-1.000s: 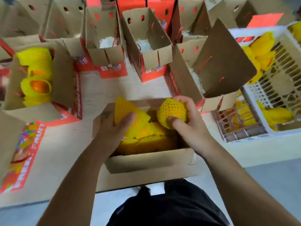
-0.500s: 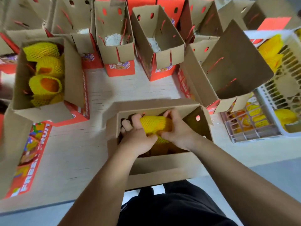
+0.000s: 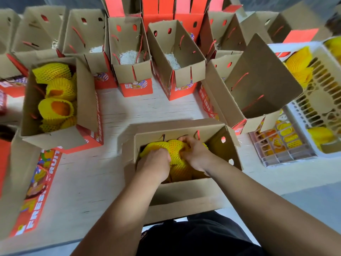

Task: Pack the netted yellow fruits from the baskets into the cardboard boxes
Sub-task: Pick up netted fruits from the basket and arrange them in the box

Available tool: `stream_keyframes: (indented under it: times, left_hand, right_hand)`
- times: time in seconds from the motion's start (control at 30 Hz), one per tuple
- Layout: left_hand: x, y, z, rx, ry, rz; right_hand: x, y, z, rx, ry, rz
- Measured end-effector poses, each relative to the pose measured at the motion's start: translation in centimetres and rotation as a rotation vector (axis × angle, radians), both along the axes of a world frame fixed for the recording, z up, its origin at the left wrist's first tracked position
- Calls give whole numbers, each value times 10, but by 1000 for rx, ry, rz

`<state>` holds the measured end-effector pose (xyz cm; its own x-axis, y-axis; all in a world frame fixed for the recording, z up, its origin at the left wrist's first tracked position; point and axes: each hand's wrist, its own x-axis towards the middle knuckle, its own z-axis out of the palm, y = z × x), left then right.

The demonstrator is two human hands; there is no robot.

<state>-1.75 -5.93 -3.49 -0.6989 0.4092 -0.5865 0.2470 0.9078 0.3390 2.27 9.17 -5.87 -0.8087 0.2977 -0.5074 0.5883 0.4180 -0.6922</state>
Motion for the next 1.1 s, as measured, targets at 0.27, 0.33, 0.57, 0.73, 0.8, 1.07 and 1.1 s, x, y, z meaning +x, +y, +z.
stream_keyframes:
  times: [0.27, 0.33, 0.57, 0.73, 0.8, 1.07, 1.1]
  left_hand:
    - [7, 41, 43, 365, 130, -44]
    - [9, 67, 50, 506, 114, -47]
    - [43, 200, 63, 912, 107, 15]
    - [73, 330, 63, 983, 124, -23]
    - [81, 381, 58, 976, 116, -34]
    - [53, 485, 24, 534, 478, -234]
    - [46, 488, 24, 480, 549, -248]
  right_hand:
    - [31, 36, 54, 115, 88, 114]
    - [40, 51, 70, 114, 182, 97]
    - [76, 156, 110, 153, 431, -133]
    - [106, 268, 107, 92, 543, -337]
    - [114, 317, 101, 68, 515, -368]
    - [107, 452, 52, -32, 361, -199]
    - [100, 462, 46, -38, 322, -154]
